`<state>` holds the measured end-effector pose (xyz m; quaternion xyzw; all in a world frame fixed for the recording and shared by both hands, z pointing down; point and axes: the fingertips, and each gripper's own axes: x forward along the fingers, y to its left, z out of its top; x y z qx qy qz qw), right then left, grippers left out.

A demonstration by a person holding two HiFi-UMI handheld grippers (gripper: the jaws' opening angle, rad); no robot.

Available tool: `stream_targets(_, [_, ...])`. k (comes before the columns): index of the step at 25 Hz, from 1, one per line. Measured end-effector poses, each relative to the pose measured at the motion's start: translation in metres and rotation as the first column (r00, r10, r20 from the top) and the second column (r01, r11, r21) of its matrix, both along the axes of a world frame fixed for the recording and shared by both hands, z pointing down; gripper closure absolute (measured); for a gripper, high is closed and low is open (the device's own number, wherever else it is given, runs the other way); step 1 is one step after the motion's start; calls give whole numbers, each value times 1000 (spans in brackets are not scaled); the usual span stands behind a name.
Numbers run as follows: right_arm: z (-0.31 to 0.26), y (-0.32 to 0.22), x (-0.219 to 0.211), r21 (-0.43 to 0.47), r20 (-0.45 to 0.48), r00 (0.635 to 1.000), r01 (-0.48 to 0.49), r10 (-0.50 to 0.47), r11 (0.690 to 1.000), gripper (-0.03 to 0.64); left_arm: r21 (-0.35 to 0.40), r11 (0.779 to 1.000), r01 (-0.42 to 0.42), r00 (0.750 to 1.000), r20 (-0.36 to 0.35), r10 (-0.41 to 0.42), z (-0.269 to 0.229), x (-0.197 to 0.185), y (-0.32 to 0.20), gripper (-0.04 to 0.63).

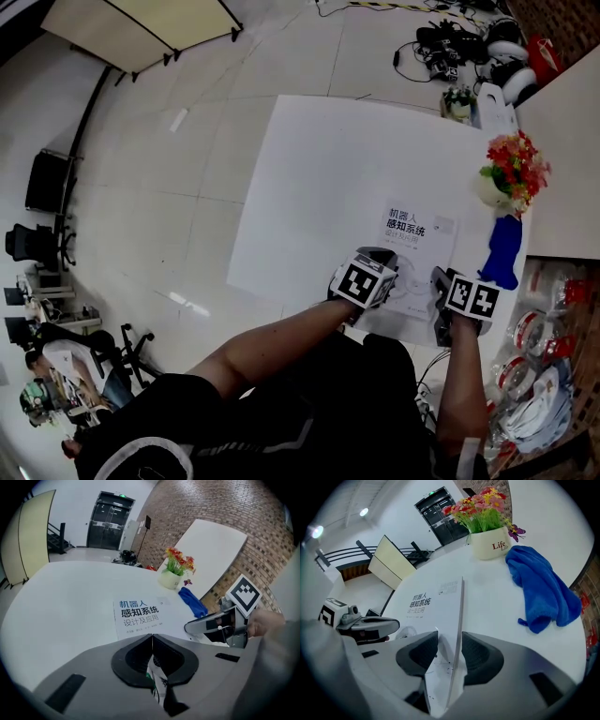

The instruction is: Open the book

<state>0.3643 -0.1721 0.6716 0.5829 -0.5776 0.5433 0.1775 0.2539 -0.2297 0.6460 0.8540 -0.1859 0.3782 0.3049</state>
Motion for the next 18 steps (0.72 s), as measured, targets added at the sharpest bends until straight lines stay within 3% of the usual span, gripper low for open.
stream_targets(18, [-12, 1, 4, -21, -96, 992, -78, 76, 997, 560, -9, 1000, -25, 999, -29, 25, -7, -1, 13, 598])
